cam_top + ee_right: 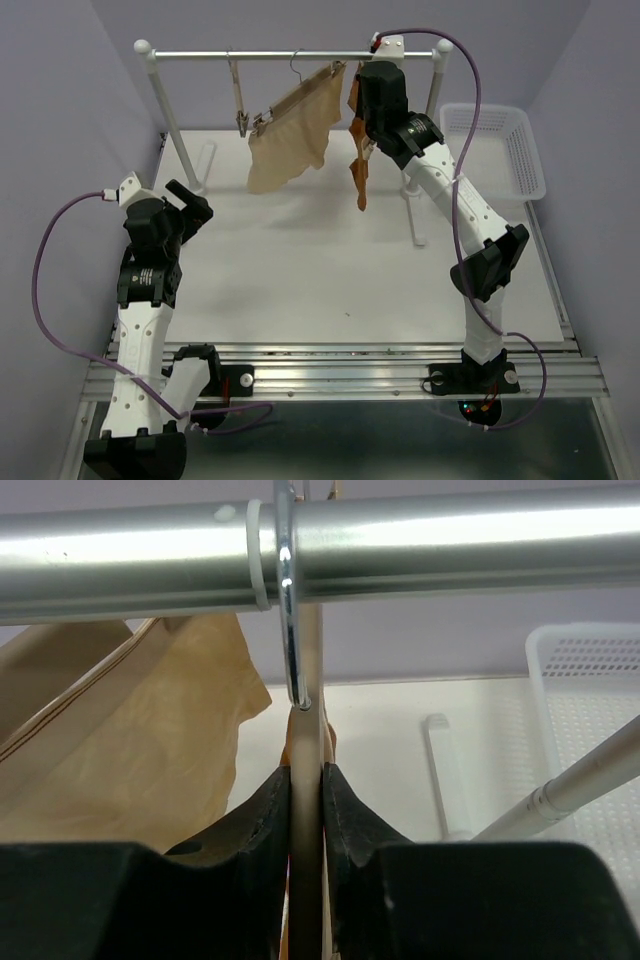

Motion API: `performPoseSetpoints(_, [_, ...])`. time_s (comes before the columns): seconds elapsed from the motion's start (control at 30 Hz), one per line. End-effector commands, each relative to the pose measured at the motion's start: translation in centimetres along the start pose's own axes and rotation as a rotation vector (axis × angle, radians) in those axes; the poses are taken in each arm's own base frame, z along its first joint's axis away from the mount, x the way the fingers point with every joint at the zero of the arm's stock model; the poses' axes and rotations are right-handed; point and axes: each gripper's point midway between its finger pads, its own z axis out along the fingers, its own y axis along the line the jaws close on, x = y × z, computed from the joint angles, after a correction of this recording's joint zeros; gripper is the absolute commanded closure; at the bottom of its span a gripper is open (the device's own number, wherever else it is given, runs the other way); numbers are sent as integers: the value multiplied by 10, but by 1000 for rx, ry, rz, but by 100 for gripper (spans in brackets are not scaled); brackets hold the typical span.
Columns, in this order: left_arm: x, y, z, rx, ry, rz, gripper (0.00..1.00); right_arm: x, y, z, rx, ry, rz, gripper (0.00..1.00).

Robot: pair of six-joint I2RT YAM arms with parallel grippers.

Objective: Remove the underwear clipped to the hanger

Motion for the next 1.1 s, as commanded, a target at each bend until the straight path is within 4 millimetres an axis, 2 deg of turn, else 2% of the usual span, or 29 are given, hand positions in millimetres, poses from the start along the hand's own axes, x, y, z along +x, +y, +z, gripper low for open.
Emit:
performPoseSetpoints(0.0, [-10,-4,-5,31,-48,6,1,-38,2,-15,-30,-90,37,80])
performPoseSetpoints(0.07, [-10,-4,-5,32,-48,8,1,-47,3,-19,-50,-115,44,83])
performPoseSetpoints(0.13, [-10,-4,-5,30,-50,7,1,-48,4,-19,-60,-123,36,90])
performPoseSetpoints(0.17, [-11,-3,-5,28,-52,8,1,-58,3,-23,-70,-153,41,95])
performPoseSetpoints(0.2, [-11,-4,-6,28,-53,10,1,-59,4,-23,-76,-162,39,99])
performPoseSetpoints(0.23, [-10,-3,-6,27,-51,12,1,-57,4,-23,-80,-163,26,99])
performPoseSetpoints(0.43, [-12,-3,-7,27,-60,13,1,-77,5,-29,-101,-224,23,99])
performPoseSetpoints(0.67, [-10,-6,-5,46,-49,19,1,-103,-6,-47,-100,-274,15,99])
performPoseSetpoints(0.8, [-10,-7,-6,55,-50,23,1,-94,-8,-52,-122,-252,-12,99])
performPoseSetpoints(1.0, [-9,-11,-6,76,-43,32,1,-95,-14,-68,-157,-252,-41,99])
performPoseSetpoints(1.07, [-9,-12,-6,84,-41,34,1,-87,-12,-70,-179,-237,-64,99])
